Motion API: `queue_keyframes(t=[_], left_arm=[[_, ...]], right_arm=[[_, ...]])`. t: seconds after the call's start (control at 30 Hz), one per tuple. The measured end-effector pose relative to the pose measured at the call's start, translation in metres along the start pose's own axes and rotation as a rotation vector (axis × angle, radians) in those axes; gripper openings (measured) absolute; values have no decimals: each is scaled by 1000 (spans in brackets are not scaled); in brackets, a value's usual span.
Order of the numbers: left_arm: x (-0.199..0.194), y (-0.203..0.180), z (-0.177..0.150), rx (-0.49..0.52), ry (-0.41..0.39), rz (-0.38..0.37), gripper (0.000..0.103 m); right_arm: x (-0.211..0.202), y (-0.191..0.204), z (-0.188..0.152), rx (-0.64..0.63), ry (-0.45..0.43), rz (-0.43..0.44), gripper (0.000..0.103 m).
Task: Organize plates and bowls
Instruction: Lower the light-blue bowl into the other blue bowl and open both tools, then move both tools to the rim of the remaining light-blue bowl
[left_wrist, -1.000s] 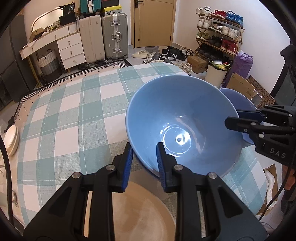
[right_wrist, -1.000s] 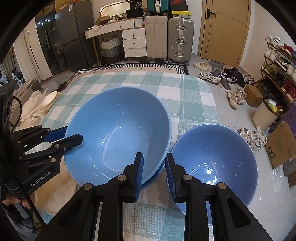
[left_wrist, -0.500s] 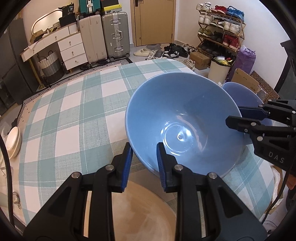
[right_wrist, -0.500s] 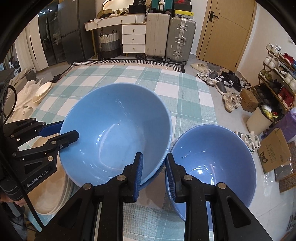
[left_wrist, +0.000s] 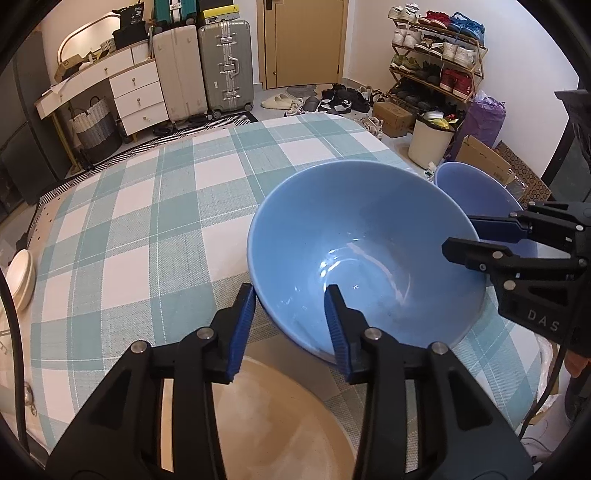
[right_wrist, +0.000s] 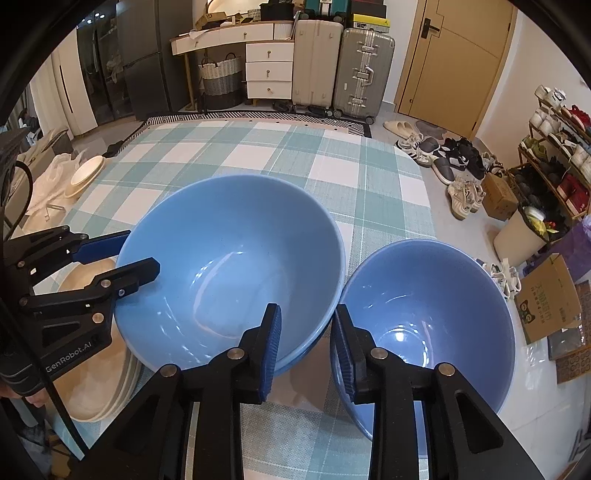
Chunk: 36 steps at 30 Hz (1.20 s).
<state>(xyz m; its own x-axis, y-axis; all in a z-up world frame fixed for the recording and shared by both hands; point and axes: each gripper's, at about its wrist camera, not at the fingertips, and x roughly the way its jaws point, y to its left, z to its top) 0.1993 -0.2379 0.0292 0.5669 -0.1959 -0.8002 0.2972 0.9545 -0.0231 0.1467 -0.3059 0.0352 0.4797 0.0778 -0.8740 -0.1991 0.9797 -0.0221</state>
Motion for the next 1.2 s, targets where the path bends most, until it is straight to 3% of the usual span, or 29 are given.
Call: queue_keyframes(t=[0.13,0.23,0.37,0.4,0.73,0.8,1.2], left_arm=[[0,-1,0,-11,12,-27,46],[-1,-3,1,-12,13,-41,53],[-10,-2,3,-36,0,-68,75],[-14,-1,4,-40,-6,-79,75],[-55,-15,18,-26,-91,-97,84],[-61,-22,19,-15,-99,-102,100],[-87,-73,19,38,-104,-172,101]], right_arm=[[-1,-1,-1,1,-1,8,32],[-4,0,0,-2,-9,20,43],[-15,1,0,-12,-44,25,70],[-17,1,1,-12,-52,24,76],[-53,-20,-1,34,-112,14,91],[-61,-27,-3,48,-124,7,94],[-101,-77,-26,135,-172,-26,98]])
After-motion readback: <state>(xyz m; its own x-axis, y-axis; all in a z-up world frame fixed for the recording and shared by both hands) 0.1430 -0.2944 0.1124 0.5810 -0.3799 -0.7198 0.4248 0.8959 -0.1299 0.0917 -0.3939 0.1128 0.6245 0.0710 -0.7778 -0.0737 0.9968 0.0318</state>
